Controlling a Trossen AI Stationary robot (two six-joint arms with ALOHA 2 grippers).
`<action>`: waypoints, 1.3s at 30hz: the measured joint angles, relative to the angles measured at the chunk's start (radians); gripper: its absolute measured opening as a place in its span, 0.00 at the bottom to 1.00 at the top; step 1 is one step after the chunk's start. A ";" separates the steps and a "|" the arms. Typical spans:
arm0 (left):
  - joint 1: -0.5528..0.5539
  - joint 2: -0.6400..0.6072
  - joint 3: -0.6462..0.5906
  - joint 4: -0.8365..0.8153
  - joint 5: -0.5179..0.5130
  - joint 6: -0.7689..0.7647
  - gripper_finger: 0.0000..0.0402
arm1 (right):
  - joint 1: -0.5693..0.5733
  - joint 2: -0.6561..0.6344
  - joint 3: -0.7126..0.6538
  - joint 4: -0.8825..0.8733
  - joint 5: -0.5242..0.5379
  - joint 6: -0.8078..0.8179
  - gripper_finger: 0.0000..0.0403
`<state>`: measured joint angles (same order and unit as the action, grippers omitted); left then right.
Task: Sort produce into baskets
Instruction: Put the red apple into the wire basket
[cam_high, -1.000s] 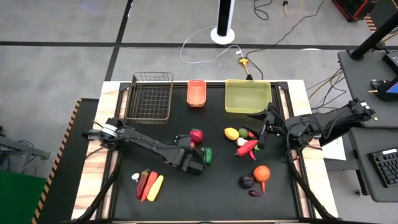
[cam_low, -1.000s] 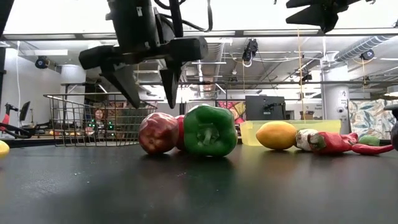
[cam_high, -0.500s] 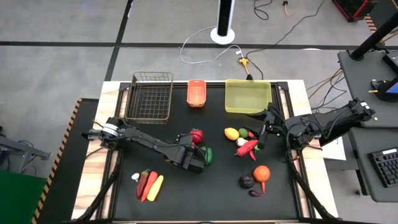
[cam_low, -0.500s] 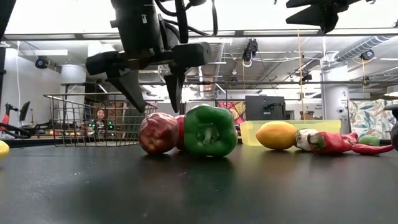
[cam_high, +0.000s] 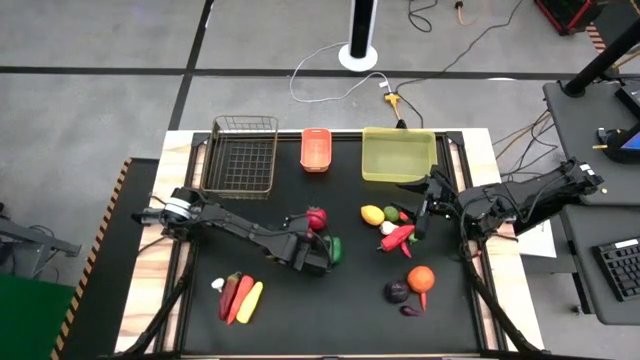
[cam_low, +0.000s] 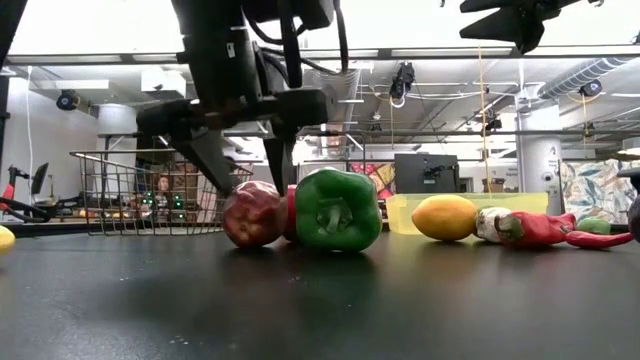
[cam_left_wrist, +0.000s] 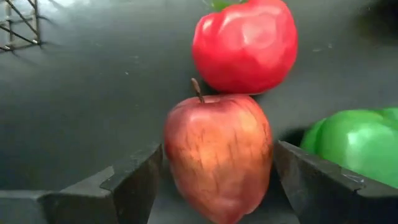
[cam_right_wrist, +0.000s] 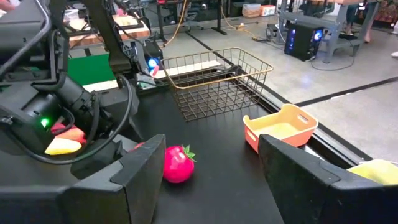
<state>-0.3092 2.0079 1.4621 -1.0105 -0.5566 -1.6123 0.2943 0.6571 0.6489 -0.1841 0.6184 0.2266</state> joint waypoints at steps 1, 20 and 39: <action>0.000 0.000 -0.010 0.017 0.000 0.000 0.72 | 0.000 0.000 0.000 0.000 0.000 0.000 0.62; 0.000 -0.002 -0.044 0.051 0.014 0.014 0.59 | 0.000 0.000 0.000 0.000 0.002 -0.009 0.62; -0.082 -0.081 -0.024 0.031 -0.048 0.113 0.55 | 0.000 0.000 0.000 0.000 0.003 -0.018 0.62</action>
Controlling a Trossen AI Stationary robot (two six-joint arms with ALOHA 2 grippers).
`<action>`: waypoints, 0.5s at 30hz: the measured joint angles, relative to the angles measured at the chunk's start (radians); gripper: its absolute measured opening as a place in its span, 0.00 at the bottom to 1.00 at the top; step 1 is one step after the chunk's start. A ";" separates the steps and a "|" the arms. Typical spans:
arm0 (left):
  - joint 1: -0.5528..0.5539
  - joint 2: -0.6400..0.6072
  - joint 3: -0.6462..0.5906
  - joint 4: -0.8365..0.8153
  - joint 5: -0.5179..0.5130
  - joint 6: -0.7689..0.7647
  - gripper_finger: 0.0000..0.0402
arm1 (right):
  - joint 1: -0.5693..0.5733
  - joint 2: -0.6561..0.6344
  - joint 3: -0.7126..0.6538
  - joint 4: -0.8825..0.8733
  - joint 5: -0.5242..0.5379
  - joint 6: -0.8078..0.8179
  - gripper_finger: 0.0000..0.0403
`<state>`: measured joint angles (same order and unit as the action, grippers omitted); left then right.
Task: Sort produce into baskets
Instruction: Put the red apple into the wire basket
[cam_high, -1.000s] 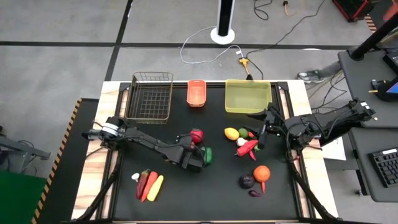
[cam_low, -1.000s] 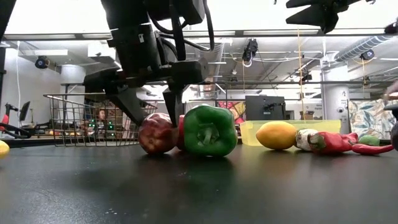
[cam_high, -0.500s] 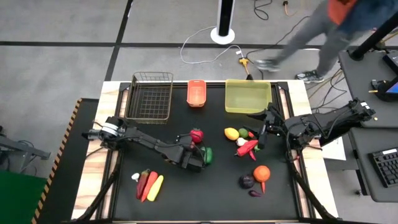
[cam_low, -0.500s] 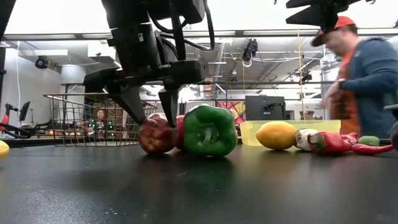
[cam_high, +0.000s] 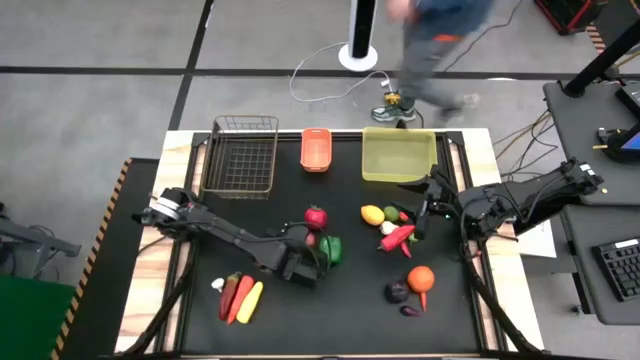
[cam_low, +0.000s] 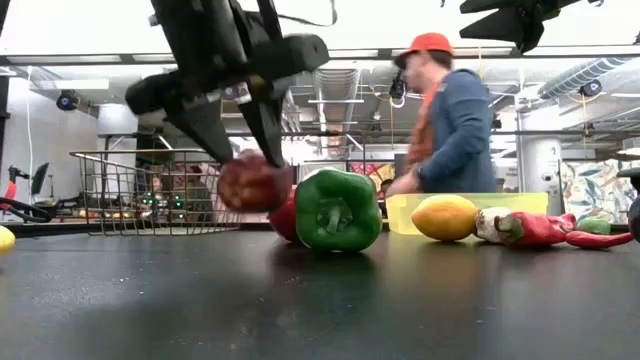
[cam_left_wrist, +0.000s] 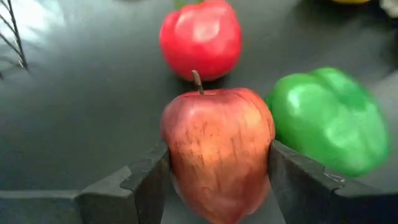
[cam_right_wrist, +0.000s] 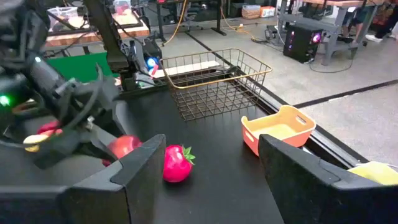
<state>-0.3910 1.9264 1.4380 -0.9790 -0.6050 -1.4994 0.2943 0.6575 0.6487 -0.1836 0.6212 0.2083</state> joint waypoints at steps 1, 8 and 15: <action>-0.007 -0.010 0.000 -0.008 -0.010 0.010 0.55 | 0.000 0.000 0.000 0.000 0.000 0.000 0.62; -0.063 -0.104 0.000 -0.018 -0.084 0.133 0.55 | 0.000 0.000 0.000 0.000 0.001 -0.023 0.62; -0.092 -0.238 0.000 -0.015 -0.218 0.315 0.55 | 0.000 0.000 0.000 0.000 0.001 -0.027 0.62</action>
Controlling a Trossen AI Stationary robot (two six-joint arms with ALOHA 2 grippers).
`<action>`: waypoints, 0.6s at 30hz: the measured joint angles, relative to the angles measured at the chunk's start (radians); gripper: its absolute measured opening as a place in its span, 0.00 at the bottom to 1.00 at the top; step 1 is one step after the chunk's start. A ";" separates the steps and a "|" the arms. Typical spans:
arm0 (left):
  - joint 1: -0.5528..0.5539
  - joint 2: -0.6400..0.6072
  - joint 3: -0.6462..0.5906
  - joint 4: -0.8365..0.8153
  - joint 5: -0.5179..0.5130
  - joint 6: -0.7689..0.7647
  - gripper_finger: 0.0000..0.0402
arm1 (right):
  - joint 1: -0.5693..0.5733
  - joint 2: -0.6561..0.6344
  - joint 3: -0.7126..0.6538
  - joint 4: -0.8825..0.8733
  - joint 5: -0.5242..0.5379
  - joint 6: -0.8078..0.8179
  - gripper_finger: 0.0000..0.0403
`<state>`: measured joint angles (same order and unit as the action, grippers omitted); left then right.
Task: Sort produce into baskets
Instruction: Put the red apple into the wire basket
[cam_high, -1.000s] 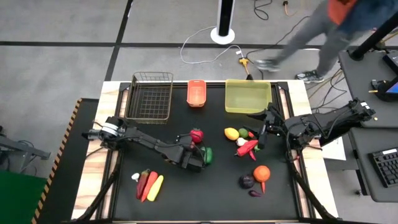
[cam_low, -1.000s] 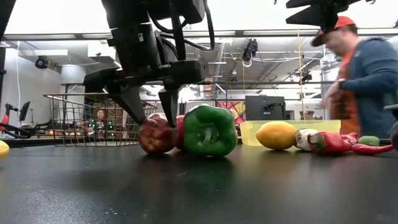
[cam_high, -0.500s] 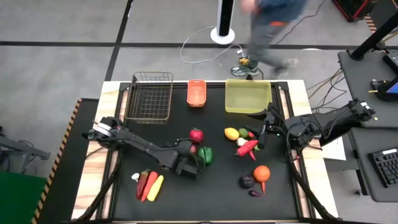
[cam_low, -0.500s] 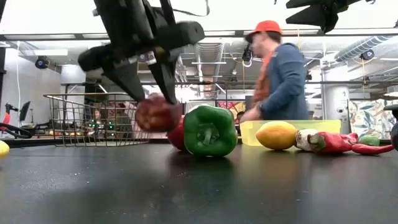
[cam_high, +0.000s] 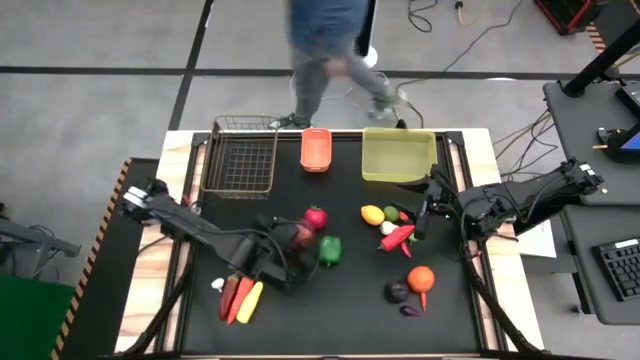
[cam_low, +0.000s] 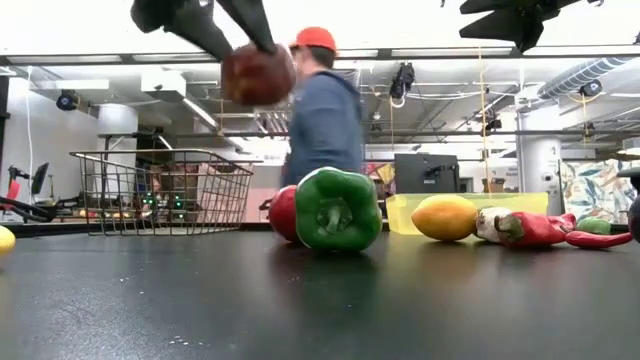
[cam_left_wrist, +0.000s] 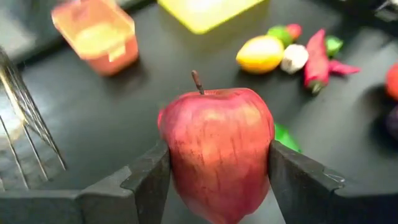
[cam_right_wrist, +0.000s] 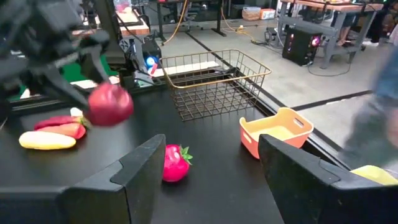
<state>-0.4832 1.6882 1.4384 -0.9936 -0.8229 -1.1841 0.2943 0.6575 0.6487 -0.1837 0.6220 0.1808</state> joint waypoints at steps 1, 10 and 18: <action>-0.001 -0.020 0.000 0.000 -0.015 0.029 0.55 | 0.000 0.000 0.000 0.000 0.000 -0.005 0.62; 0.026 -0.176 0.000 -0.018 -0.035 0.202 0.55 | 0.000 0.000 -0.002 0.000 0.001 -0.010 0.62; 0.232 -0.346 0.000 -0.228 0.017 0.196 0.55 | 0.000 0.000 -0.003 0.000 0.008 -0.022 0.62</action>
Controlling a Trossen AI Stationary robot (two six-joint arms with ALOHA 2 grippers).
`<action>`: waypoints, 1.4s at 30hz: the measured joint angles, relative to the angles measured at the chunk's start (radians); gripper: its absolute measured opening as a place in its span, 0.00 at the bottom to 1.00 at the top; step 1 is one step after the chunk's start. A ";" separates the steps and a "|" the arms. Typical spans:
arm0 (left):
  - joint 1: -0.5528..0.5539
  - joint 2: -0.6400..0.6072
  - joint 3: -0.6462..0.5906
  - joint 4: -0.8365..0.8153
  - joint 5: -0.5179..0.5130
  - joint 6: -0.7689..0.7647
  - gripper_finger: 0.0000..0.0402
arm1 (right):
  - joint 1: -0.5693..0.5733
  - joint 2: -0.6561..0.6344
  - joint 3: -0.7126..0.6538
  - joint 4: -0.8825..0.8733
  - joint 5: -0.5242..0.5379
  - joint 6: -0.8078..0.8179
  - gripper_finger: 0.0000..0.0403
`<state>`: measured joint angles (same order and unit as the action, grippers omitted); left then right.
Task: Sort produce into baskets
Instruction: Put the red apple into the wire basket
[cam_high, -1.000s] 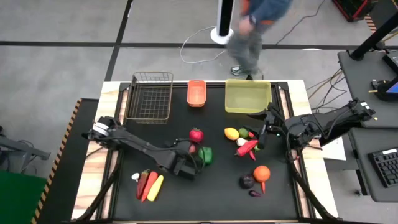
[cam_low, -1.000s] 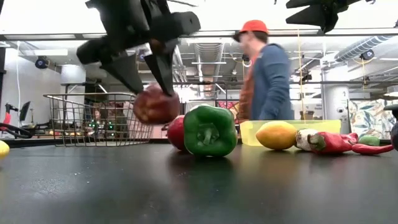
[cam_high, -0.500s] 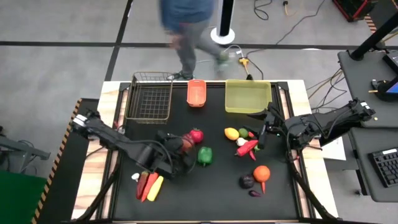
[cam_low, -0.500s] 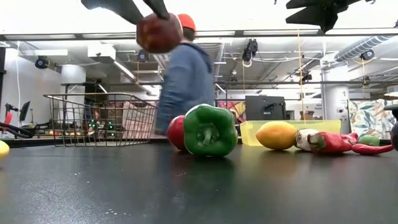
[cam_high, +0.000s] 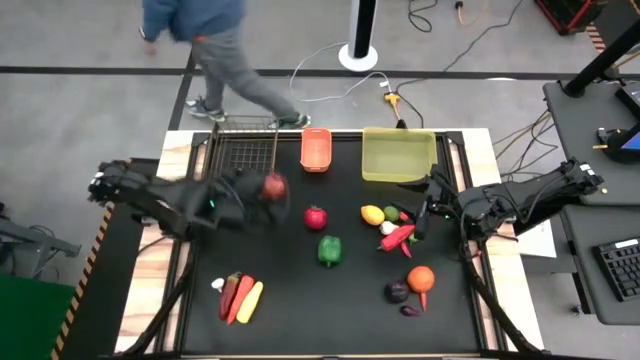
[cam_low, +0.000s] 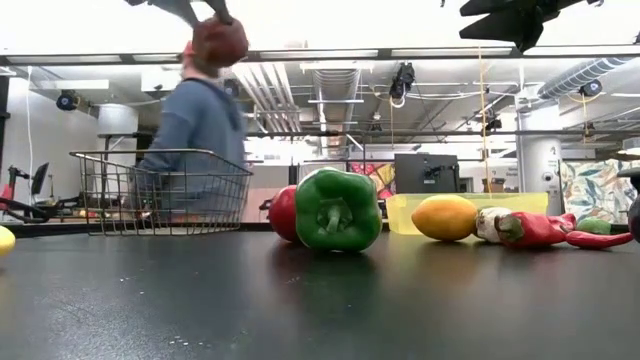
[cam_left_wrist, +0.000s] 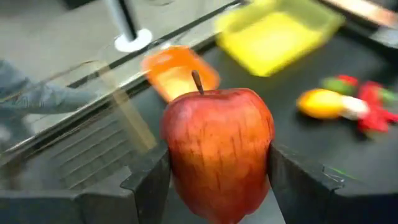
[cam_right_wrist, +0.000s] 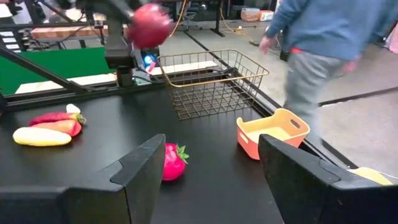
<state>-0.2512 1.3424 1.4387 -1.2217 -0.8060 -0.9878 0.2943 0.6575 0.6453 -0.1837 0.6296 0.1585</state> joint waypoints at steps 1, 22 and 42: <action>0.048 -0.020 0.000 -0.028 0.020 0.000 0.55 | 0.000 0.000 0.000 0.000 0.000 0.000 0.62; 1.046 0.014 -0.249 0.262 0.524 0.695 0.55 | 0.000 0.000 0.000 0.000 0.001 -0.003 0.62; 1.093 0.184 -0.358 0.302 0.545 0.710 0.55 | 0.000 0.000 0.000 -0.001 0.001 -0.005 0.62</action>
<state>0.8413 1.5261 1.0809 -0.9197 -0.2611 -0.2780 0.2943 0.6575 0.6449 -0.1848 0.6304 0.1531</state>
